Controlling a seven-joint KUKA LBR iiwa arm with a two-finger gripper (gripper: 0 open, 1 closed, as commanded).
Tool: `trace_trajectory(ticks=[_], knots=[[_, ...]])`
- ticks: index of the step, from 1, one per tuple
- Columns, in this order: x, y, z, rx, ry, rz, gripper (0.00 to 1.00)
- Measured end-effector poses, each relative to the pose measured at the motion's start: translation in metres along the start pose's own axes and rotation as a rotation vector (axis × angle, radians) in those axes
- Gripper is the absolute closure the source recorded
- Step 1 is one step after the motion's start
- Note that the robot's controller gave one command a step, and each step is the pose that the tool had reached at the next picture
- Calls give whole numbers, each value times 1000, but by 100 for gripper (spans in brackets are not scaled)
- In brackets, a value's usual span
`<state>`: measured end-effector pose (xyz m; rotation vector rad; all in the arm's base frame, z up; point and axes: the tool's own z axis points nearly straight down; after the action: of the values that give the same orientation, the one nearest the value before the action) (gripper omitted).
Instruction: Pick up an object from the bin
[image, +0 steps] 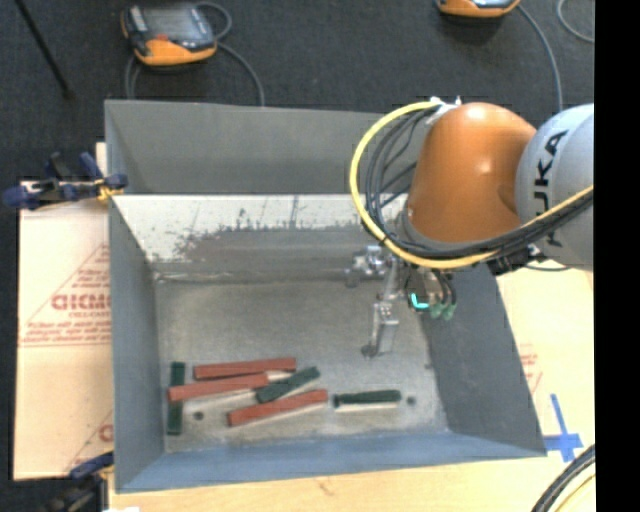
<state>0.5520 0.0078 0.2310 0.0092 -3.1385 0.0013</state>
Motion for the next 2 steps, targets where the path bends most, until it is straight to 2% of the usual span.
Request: trace_trajectory(ticks=[1, 2], knots=[[-2, 0, -4, 0, -8, 0, 0], [-3, 32, 49, 1, -12, -73, 0]])
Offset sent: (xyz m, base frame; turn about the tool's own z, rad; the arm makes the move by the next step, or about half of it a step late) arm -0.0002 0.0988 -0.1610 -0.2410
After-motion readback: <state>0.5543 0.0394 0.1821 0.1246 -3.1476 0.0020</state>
